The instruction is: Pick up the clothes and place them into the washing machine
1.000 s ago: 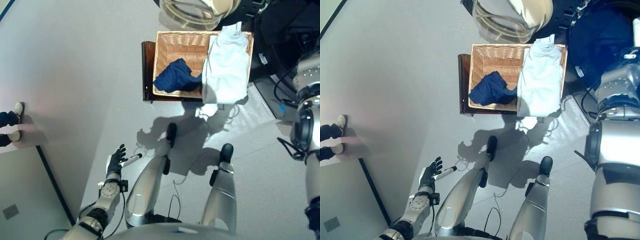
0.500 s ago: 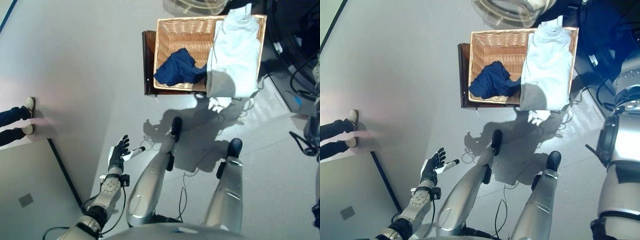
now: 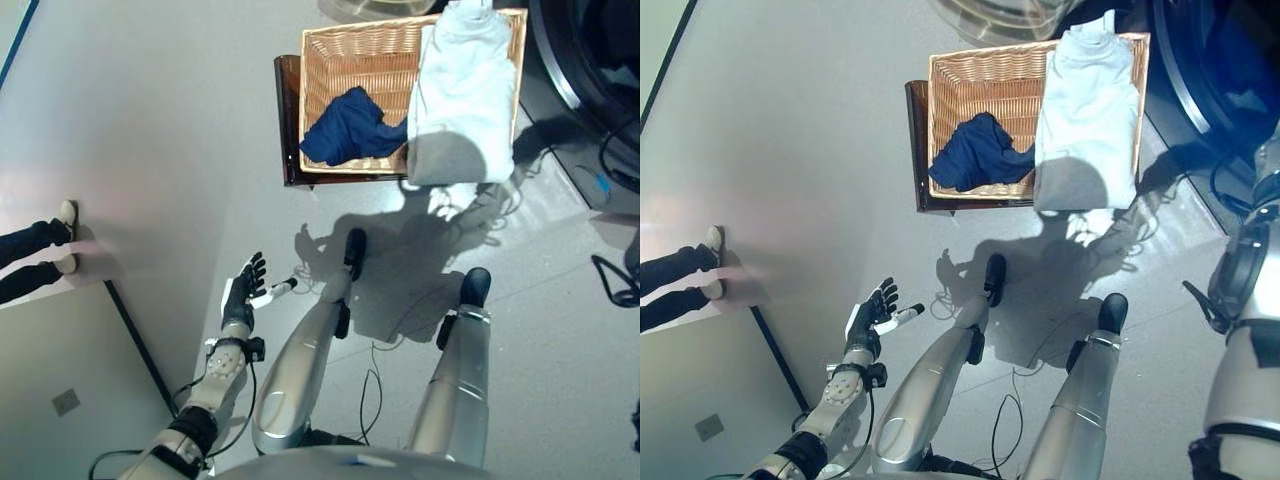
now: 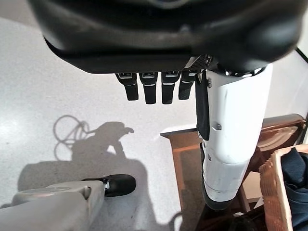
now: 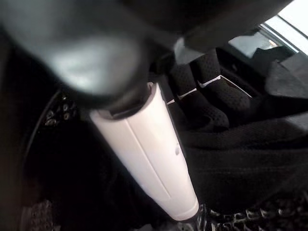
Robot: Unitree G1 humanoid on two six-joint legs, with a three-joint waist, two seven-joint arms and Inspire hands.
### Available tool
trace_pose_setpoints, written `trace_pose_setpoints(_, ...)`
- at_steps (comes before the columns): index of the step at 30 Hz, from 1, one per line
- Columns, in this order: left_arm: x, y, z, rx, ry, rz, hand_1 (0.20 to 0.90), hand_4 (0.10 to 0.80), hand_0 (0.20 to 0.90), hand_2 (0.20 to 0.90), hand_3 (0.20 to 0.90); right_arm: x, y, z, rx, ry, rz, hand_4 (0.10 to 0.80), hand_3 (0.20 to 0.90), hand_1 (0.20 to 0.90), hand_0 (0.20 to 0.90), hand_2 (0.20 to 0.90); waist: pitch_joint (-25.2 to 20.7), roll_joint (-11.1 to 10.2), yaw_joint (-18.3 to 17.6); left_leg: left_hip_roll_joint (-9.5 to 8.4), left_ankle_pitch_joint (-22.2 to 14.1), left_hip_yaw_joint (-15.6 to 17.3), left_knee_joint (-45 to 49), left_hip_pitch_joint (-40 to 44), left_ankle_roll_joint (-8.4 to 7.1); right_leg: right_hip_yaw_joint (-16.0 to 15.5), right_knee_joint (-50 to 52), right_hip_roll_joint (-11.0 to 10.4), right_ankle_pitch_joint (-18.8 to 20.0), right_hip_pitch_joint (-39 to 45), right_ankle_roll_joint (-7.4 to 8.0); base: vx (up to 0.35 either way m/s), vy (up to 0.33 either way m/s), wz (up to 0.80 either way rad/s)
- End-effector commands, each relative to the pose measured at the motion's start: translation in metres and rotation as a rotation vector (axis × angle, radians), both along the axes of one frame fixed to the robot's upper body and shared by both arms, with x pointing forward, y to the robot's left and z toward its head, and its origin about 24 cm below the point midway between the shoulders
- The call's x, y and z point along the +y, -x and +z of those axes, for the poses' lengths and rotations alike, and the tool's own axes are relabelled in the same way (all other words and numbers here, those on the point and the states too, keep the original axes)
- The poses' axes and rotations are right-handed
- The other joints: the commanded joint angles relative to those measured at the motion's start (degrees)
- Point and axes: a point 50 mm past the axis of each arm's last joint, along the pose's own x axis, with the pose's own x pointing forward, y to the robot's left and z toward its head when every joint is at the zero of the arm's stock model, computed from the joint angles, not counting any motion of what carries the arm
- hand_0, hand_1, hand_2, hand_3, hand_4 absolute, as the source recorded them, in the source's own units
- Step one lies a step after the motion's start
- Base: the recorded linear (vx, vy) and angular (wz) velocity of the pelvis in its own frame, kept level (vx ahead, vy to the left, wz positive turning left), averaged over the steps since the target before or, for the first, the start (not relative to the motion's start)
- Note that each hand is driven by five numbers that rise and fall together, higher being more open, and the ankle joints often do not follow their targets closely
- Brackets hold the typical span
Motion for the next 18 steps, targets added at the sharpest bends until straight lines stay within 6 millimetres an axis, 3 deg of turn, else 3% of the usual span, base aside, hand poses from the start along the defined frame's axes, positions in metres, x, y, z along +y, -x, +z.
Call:
trace_pose_setpoints(1,0.022,0.008,0.001,-0.026,-0.023,0.064,0.900,0.800,0.900,0.900,0.900,-0.023,0.071,0.098,-0.264,0.281,-0.237,0.300,0.200,0.200,0.200,0.200,0.1,9.4,-0.7,0.47,0.1,0.7,1.2,-3.9,-4.99,0.1,-2.1,4.4,-2.4,4.3,-5.00,0.000,0.000,0.00)
trace_pose_setpoints(2,0.022,0.008,0.002,-0.026,-0.026,0.065,0.900,0.800,0.900,0.900,0.900,-0.023,0.071,0.098,-0.263,0.283,-0.238,0.300,0.200,0.200,0.200,0.200,0.2,9.4,-0.8,0.49,0.1,0.7,1.3,-4.1,-5.01,0.2,-2.0,4.4,-2.4,4.2,-5.03,0.000,0.000,0.00)
trace_pose_setpoints(3,0.023,0.009,0.001,-0.025,-0.027,0.068,0.900,0.800,0.900,0.900,0.900,-0.023,0.072,0.098,-0.256,0.283,-0.242,0.567,0.573,0.573,0.573,0.573,0.2,9.4,-0.9,0.48,0.1,0.8,1.4,-4.2,-4.98,0.3,-1.8,4.5,-2.4,4.0,-5.05,0.000,0.000,0.00)
trace_pose_setpoints(4,0.023,0.008,0.002,-0.030,-0.029,0.067,0.900,0.800,0.900,0.900,0.900,-0.024,0.072,0.097,-0.251,0.276,-0.247,0.800,0.900,0.900,0.900,0.900,0.2,9.4,-0.9,0.49,0.1,0.8,1.3,-4.1,-4.95,0.4,-1.6,4.6,-2.4,3.8,-5.10,0.000,0.000,0.00)
trace_pose_setpoints(18,0.030,0.004,0.006,-0.046,-0.037,0.105,0.900,0.800,0.900,0.900,0.900,-0.017,0.060,0.090,-0.229,0.271,-0.218,0.800,0.900,0.900,0.900,0.900,0.1,8.8,-1.3,0.50,0.1,1.1,1.2,-4.2,-4.79,0.6,-1.7,5.2,-2.1,3.7,-5.40,0.000,0.000,0.00)
